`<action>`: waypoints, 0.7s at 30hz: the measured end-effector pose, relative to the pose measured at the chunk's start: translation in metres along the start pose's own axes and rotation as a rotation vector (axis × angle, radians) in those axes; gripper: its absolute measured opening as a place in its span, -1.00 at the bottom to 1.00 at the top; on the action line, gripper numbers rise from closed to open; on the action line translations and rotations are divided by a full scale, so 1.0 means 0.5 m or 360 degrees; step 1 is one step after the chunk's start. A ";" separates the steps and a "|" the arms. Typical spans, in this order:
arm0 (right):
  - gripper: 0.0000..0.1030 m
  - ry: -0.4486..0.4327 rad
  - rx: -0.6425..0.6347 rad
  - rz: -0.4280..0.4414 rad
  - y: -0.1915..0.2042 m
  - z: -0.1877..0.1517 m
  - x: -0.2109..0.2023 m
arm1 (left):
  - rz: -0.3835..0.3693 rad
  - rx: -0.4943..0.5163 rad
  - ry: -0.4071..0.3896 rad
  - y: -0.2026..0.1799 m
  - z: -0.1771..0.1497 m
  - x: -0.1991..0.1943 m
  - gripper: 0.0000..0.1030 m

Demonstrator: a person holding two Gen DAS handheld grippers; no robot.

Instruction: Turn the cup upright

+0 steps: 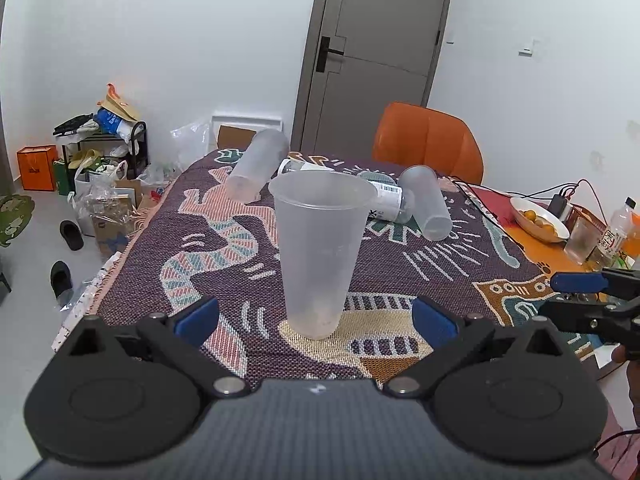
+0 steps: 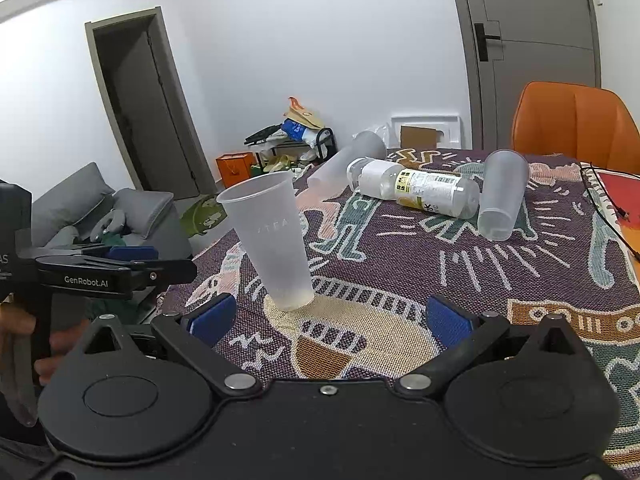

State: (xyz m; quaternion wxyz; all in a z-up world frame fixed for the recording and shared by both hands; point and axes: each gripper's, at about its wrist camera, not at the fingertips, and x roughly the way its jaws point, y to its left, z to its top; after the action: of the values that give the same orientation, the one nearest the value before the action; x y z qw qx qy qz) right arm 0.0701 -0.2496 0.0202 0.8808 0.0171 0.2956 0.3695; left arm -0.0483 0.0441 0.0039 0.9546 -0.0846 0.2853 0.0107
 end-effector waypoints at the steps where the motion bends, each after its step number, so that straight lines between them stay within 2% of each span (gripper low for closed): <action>1: 1.00 0.0001 0.0002 0.0001 -0.001 -0.001 0.000 | 0.0000 -0.0002 0.0002 -0.001 -0.001 0.001 0.98; 21: 1.00 0.0007 -0.0010 -0.0006 0.002 -0.005 0.003 | 0.0003 0.0009 0.0014 -0.003 -0.003 0.001 0.98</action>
State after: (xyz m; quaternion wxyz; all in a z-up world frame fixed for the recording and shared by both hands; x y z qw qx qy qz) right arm 0.0688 -0.2486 0.0176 0.8809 0.0131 0.2963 0.3689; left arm -0.0484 0.0423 0.0029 0.9536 -0.0816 0.2896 0.0105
